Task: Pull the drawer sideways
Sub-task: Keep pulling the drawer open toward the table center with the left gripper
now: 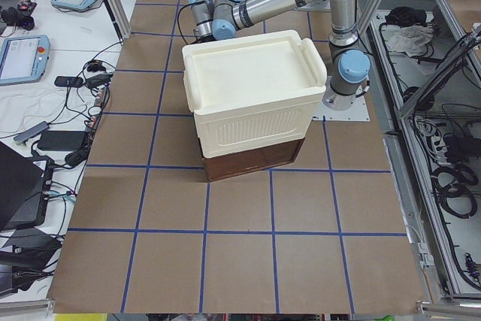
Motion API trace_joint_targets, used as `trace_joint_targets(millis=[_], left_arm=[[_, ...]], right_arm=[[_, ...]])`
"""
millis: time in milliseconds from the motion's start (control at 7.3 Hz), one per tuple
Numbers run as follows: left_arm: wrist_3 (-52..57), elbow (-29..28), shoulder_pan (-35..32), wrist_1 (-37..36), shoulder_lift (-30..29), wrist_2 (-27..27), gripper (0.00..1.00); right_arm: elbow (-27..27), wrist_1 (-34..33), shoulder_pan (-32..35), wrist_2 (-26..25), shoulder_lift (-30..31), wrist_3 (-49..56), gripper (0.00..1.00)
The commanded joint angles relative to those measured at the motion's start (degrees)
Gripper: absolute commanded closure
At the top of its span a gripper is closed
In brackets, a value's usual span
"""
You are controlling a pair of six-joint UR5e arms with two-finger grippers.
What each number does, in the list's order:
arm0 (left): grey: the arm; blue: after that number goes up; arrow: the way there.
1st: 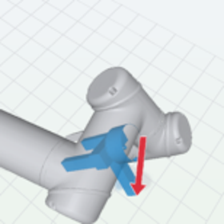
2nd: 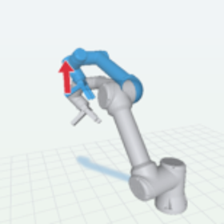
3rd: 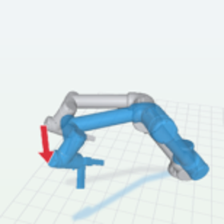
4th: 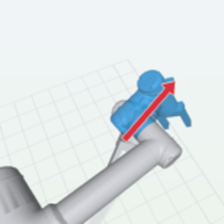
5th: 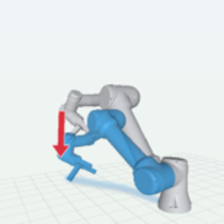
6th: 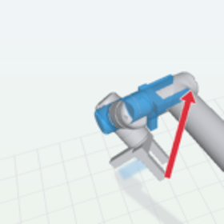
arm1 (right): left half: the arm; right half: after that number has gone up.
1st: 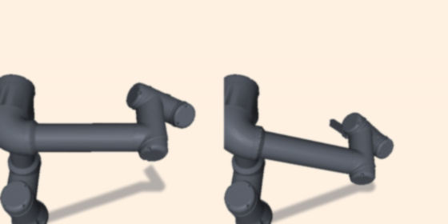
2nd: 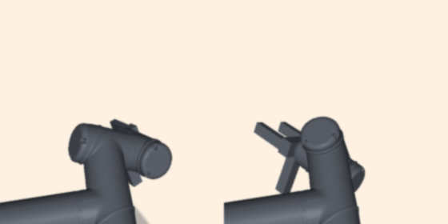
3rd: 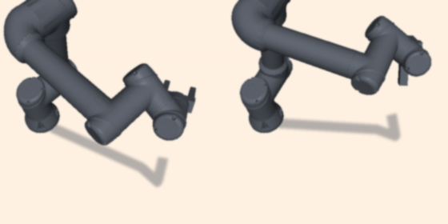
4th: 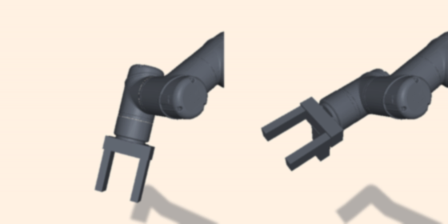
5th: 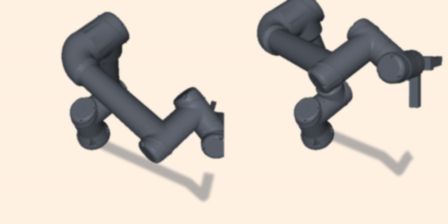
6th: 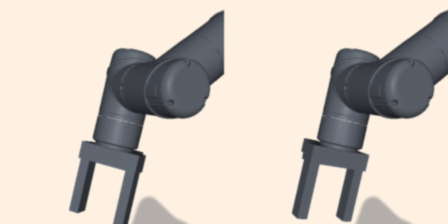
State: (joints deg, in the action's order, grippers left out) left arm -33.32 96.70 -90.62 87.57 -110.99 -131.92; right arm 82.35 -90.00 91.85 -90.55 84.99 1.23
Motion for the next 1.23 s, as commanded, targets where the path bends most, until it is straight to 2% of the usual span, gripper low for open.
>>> trace_joint_targets(millis=[0, 1096], left_arm=[[0.0, 0.0, 0.0, 0.1, -0.1, 0.1, 1.00], [-2.6, -1.6, -1.9, 1.3, -0.9, 1.7, 1.00]], right_arm=[[0.0, 0.0, 0.0, 0.0, 0.0, 0.0, 0.00], [0.0, 0.0, 0.0, 0.0, 0.0, 0.0, 0.00]])
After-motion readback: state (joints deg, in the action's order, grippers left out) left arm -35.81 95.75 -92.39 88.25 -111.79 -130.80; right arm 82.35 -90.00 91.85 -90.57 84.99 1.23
